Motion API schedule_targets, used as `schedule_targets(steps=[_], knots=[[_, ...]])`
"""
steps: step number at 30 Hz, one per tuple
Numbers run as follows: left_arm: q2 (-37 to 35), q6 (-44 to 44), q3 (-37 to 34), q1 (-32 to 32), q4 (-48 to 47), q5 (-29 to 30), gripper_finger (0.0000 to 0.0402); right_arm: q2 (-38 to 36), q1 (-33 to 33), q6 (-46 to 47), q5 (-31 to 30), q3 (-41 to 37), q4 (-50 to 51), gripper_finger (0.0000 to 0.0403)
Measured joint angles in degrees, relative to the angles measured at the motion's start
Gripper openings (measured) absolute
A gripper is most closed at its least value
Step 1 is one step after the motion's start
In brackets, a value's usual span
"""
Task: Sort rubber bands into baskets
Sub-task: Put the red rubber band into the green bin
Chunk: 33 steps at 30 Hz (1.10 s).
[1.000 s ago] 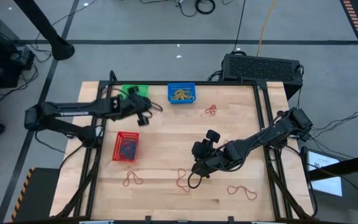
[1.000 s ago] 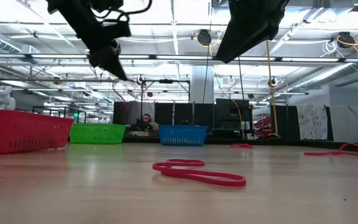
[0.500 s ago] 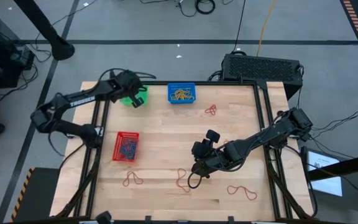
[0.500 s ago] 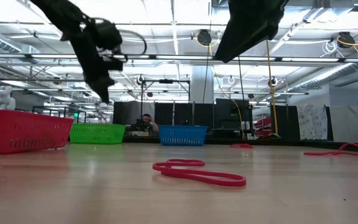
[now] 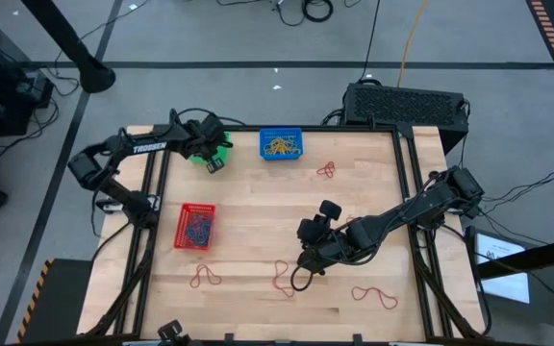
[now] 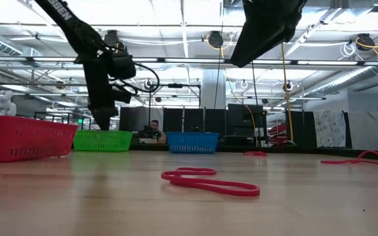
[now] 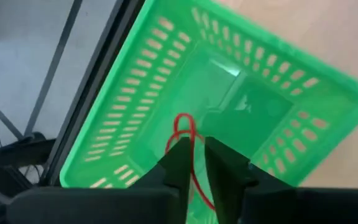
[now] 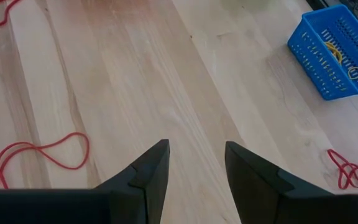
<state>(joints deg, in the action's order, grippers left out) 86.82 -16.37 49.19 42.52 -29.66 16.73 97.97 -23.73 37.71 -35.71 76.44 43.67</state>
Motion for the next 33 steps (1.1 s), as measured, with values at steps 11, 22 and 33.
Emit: schedule_targets(steps=[11,22,33], knots=[[-0.8,-0.5,0.0,-1.6,0.7,7.4,0.0135,0.0,0.0,0.0,0.0,0.0,-0.1,0.0148],[-0.8,1.0,2.6,-5.0,0.0,-5.8,0.0142,0.0,0.2,1.6,-0.4,-0.1,-0.1,0.0148],[-1.6,2.8,2.8,-13.9,0.4,-41.8,0.0139,-0.1,17.9,-5.3,8.9,-3.8,7.5,0.0148]])
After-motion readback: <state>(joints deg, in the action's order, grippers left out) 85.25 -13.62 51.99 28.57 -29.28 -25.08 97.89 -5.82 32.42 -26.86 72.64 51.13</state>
